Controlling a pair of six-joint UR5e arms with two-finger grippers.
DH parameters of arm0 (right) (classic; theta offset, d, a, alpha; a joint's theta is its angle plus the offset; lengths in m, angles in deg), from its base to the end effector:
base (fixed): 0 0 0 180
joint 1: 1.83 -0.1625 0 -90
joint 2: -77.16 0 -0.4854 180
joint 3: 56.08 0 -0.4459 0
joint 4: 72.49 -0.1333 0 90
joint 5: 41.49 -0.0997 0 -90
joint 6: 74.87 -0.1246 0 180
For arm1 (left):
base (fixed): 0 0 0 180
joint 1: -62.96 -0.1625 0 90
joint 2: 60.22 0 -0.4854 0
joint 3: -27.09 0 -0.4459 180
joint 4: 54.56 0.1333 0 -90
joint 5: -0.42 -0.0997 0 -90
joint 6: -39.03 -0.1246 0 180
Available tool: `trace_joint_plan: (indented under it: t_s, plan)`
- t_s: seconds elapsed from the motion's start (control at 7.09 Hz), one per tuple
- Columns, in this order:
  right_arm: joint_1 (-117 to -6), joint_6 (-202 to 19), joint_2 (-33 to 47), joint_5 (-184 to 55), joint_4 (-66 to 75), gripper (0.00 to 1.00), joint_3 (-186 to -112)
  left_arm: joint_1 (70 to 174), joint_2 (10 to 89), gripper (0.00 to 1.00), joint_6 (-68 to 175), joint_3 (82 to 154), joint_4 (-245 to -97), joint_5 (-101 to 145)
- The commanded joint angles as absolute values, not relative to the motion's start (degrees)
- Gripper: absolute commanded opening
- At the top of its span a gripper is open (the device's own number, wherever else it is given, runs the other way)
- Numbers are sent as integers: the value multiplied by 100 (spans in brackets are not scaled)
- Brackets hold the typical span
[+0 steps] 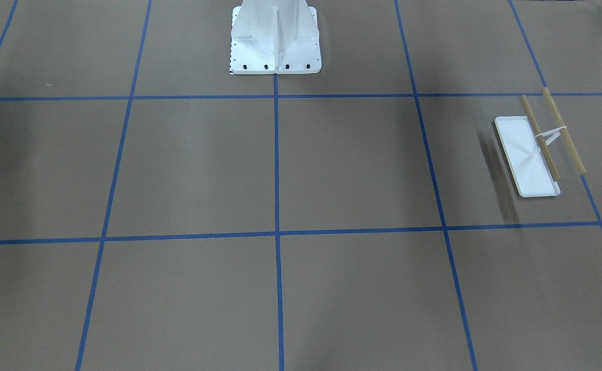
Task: Hang towel on rack
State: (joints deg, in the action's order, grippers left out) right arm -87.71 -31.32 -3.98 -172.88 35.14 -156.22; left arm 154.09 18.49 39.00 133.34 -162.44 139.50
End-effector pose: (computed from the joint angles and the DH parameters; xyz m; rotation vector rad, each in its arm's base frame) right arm 0.0078 -0.6004 0.5880 0.2729 -0.6918 -0.8032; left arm -0.0485 -0.4719 0.6365 0.3823 0.8409 0.1529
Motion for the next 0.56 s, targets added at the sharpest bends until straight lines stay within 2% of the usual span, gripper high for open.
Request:
trace_joint_plan:
  t_s: [0.0, 0.28, 0.42]
  plan:
    - [-8691, -3145, -571, -17280, 3508, 100, -15976, 15542, 1108, 98, 3753, 13484, -16903, 13650]
    - [-8699, -3163, -659, -17315, 3447, 100, -15934, 15542, 1376, 98, 3964, 13179, -16438, 13638]
    - [-8743, -3163, -851, -17263, 3447, 100, -16065, 15542, 1683, 98, 3991, 13229, -15563, 13656]
